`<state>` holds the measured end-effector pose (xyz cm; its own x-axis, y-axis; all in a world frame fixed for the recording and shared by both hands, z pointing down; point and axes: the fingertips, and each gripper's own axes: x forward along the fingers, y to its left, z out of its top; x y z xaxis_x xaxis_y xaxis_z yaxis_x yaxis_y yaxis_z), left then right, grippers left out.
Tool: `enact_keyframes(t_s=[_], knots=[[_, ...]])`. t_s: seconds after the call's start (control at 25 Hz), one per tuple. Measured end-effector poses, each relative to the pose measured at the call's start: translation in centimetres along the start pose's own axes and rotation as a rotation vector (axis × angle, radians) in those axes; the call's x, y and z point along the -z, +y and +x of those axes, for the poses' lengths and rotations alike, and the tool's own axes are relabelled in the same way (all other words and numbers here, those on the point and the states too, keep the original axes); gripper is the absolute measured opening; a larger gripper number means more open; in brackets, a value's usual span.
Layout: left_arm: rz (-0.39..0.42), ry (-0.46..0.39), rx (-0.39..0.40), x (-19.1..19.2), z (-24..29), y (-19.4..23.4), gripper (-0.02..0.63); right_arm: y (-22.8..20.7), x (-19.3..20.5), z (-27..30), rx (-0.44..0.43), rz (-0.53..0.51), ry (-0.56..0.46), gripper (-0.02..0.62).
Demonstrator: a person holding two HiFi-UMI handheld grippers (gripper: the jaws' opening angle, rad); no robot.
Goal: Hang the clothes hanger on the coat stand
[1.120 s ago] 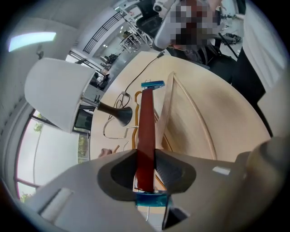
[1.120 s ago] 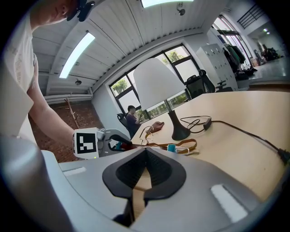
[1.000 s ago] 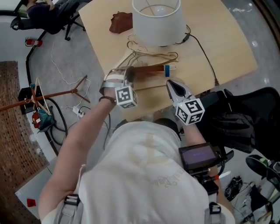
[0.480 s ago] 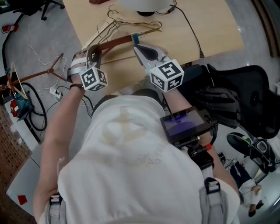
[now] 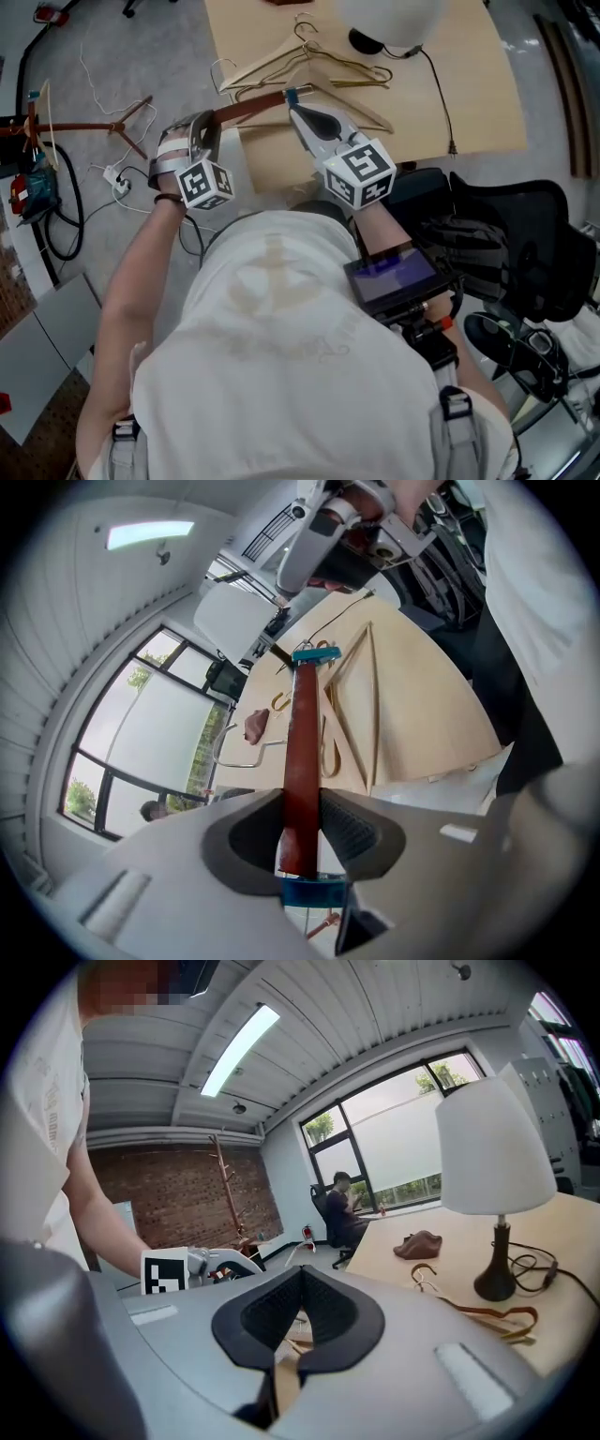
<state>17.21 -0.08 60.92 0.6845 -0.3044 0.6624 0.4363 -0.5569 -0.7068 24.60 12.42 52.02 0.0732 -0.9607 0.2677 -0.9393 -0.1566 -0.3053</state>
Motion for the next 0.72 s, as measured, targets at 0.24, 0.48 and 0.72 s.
enact_keyframes(t_s=[0.24, 0.48, 0.72], knots=[[-0.085, 0.070, -0.080, 6.8, -4.4, -0.9, 0.123, 6.3, 0.0, 2.8, -0.101, -0.075, 0.007, 0.014], [-0.195, 0.143, -0.096, 13.3, -10.9, -4.5, 0.123, 14.0, 1.9, 3.7, -0.181, -0.106, 0.057, 0.014], [-0.289, 0.265, -0.151, 22.0, -15.9, -6.8, 0.123, 21.2, 2.6, 7.7, -0.306, -0.170, 0.078, 0.014]])
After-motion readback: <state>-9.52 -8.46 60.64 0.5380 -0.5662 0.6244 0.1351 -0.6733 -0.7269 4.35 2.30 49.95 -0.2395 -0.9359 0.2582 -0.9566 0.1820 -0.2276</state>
